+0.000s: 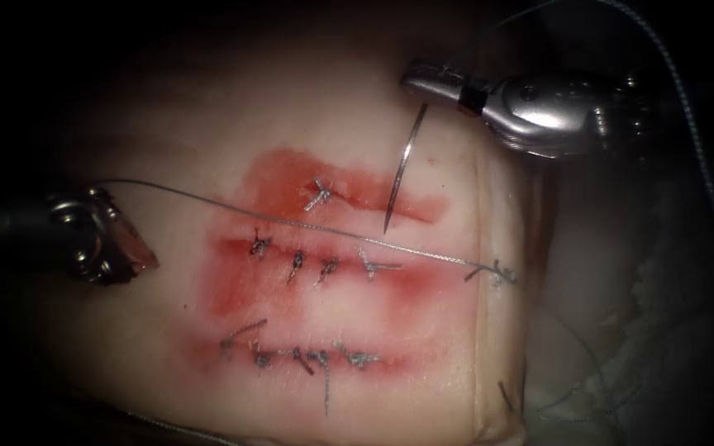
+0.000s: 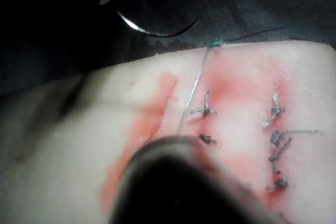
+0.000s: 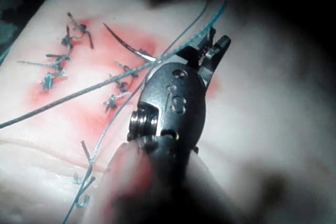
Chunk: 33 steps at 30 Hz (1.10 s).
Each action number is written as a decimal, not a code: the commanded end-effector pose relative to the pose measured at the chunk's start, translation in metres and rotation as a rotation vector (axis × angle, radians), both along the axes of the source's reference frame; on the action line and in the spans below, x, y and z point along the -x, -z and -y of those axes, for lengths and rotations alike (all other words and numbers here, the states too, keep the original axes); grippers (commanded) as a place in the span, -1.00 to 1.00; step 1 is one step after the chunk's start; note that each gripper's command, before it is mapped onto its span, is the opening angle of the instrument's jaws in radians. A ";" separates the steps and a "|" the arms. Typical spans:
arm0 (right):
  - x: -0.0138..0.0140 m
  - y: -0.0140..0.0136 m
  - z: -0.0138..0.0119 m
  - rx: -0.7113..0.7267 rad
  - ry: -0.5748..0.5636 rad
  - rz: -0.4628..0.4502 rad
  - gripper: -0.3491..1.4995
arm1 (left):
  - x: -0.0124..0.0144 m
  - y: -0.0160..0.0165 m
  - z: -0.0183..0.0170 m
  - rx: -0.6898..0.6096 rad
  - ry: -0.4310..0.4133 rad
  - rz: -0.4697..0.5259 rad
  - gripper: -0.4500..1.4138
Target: Wound Closure
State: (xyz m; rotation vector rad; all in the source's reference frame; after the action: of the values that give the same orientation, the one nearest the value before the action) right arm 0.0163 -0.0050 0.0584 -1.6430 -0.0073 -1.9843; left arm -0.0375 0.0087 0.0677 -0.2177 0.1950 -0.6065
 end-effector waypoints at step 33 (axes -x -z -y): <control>0.0000 -0.0011 -0.0004 0.005 -0.002 -0.005 -1.00 | 0.0046 0.0025 -0.0020 -0.601 0.641 1.003 0.33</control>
State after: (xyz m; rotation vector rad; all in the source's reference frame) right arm 0.0155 -0.0047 0.0591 -1.6475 -0.0120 -1.9845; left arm -0.0413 0.0103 0.0650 0.7646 -0.5470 -1.1905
